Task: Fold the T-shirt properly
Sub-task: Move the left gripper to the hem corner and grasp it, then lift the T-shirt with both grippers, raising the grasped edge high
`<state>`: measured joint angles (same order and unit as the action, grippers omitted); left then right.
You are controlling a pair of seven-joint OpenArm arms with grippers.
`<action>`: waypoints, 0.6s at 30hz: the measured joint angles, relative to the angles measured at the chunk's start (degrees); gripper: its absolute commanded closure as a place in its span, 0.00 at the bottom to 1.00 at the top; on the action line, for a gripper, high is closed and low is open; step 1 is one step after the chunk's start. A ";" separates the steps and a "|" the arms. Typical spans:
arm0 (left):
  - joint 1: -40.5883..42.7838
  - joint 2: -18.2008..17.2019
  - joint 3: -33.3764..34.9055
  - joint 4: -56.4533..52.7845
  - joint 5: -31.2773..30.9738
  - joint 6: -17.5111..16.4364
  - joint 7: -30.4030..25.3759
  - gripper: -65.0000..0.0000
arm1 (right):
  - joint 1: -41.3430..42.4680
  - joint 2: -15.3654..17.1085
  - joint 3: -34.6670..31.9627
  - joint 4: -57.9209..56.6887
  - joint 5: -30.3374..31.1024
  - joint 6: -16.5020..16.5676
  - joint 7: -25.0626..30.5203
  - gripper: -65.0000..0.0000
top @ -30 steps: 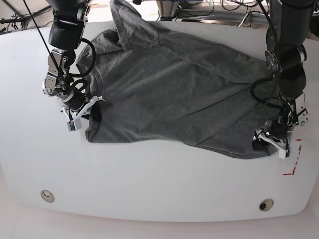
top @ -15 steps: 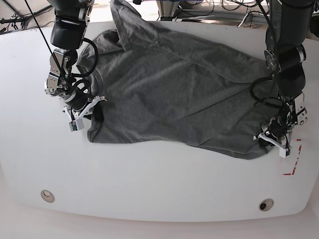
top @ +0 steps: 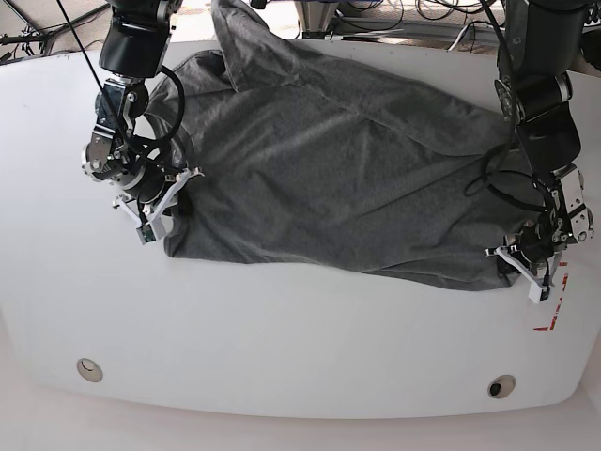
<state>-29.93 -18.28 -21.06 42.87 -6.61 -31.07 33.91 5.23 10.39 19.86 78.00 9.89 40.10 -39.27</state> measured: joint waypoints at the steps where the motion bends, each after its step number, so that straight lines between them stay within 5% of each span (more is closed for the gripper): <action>1: 0.68 0.13 0.00 2.03 0.13 0.02 1.27 1.00 | 0.00 -0.31 0.96 0.98 -0.09 -0.02 -0.48 1.00; 18: 5.03 2.49 -2.27 36.50 -1.16 -0.90 20.74 1.00 | 7.37 4.04 2.27 7.23 0.66 0.15 -8.96 1.00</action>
<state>-24.91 -15.79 -23.33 79.37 -7.77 -31.97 54.65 12.60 14.44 22.13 85.23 10.55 40.25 -48.23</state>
